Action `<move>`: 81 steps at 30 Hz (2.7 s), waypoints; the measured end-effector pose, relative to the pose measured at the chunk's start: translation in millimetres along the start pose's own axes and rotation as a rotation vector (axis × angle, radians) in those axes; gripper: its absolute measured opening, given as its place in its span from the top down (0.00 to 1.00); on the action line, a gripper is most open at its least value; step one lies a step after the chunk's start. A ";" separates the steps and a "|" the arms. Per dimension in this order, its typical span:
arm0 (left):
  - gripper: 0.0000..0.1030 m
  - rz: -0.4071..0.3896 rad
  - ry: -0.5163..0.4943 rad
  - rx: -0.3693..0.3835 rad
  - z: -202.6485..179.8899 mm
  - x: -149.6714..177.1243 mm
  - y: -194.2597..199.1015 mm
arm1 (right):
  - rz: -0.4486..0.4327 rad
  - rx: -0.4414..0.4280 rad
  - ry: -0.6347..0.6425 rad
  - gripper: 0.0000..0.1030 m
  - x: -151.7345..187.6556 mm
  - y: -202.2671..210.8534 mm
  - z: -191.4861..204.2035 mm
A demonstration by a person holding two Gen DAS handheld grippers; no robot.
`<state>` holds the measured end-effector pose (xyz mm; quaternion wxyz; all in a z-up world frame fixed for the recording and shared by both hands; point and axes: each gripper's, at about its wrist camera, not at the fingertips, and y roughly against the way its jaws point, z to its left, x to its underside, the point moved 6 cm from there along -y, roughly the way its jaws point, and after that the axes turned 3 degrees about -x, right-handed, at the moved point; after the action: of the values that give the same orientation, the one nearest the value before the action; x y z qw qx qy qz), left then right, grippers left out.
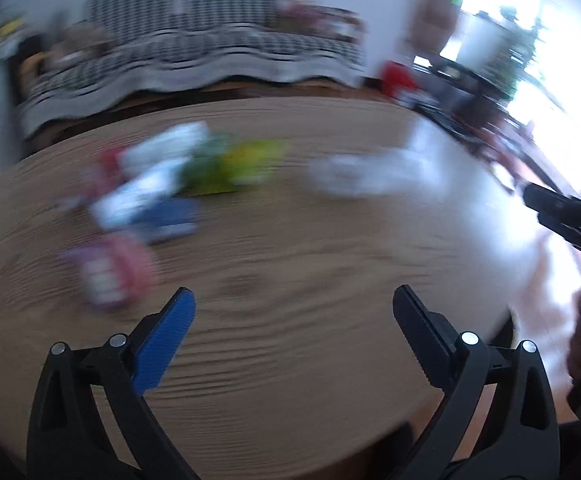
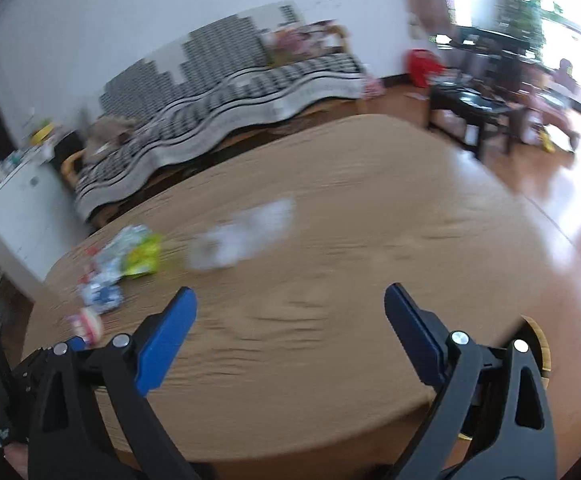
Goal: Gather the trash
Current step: 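Grasp the pink-red toy with the left gripper while the right grasps the yellow-green snack bag, then carry the toy and snack bag to the bin and release both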
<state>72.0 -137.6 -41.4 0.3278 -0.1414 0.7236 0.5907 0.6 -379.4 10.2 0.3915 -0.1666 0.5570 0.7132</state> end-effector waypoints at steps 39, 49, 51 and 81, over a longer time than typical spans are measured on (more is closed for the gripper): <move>0.41 0.086 0.135 -0.164 125.5 -8.1 -81.2 | 0.175 -0.231 -0.088 0.67 -13.4 -217.1 161.2; 0.43 0.002 0.095 -0.142 109.3 -23.4 -23.2 | 0.111 -0.242 -0.008 0.68 -13.6 -140.0 149.4; 0.43 -0.003 0.092 -0.127 100.9 -24.7 -18.2 | 0.100 -0.224 0.009 0.68 -12.5 -123.0 139.3; 0.43 0.100 -0.553 0.507 -358.6 76.9 -31.3 | 0.062 0.303 -0.271 0.67 76.5 119.8 -292.7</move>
<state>-77.0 -471.6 -83.3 0.5061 0.1445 0.7370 0.4240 -195.5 -630.4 -56.6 0.4614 0.0092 0.6051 0.6488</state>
